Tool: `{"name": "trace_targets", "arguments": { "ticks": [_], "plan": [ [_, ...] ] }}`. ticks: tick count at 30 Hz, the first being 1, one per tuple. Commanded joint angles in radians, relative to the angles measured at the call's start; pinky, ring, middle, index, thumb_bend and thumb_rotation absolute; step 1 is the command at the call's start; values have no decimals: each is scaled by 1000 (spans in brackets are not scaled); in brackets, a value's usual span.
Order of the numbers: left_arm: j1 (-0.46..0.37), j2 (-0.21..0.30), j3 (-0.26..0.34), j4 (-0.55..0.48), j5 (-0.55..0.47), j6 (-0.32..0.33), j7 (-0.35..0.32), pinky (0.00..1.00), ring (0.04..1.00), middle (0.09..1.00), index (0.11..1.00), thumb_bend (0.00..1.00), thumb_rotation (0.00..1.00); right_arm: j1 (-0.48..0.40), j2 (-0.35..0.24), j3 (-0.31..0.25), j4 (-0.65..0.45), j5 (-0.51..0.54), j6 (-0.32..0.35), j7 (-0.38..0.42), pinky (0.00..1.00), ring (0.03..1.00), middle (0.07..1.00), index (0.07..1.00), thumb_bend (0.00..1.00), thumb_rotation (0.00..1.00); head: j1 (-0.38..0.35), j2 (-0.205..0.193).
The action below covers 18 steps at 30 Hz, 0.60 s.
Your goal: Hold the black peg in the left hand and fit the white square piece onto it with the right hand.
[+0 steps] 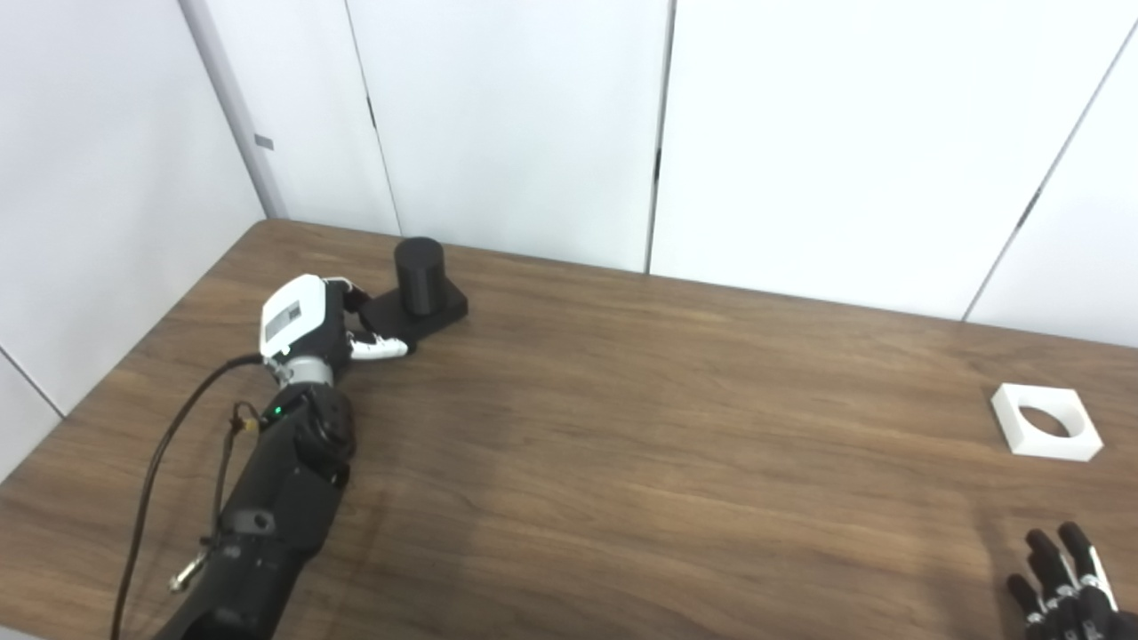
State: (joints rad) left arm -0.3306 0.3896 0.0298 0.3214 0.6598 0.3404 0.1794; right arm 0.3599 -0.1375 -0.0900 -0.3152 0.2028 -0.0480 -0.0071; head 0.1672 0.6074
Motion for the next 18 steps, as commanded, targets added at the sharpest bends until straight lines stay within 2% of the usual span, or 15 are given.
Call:
{"name": "trace_targets", "arguments": {
  "ticks": [1, 10, 18],
  "plan": [
    [-24, 7, -13, -64, -22, -37, -7, 612, 736, 729, 488, 508, 45, 0, 17, 2, -33, -9, -2, 7, 1000, 1000, 958, 996, 673, 1000, -1, 1],
    [62, -3, -84, -344, -28, -11, -100, 644, 773, 780, 490, 504, 49, -3, 30, 8, -57, -12, 36, -5, 1000, 1000, 965, 1000, 614, 1000, -24, 12],
    [138, -26, -130, -533, -12, 19, -194, 632, 765, 777, 490, 503, 50, -5, 38, 10, -65, -19, 46, -13, 1000, 1000, 966, 1000, 573, 1000, -45, 24]
  ]
}}
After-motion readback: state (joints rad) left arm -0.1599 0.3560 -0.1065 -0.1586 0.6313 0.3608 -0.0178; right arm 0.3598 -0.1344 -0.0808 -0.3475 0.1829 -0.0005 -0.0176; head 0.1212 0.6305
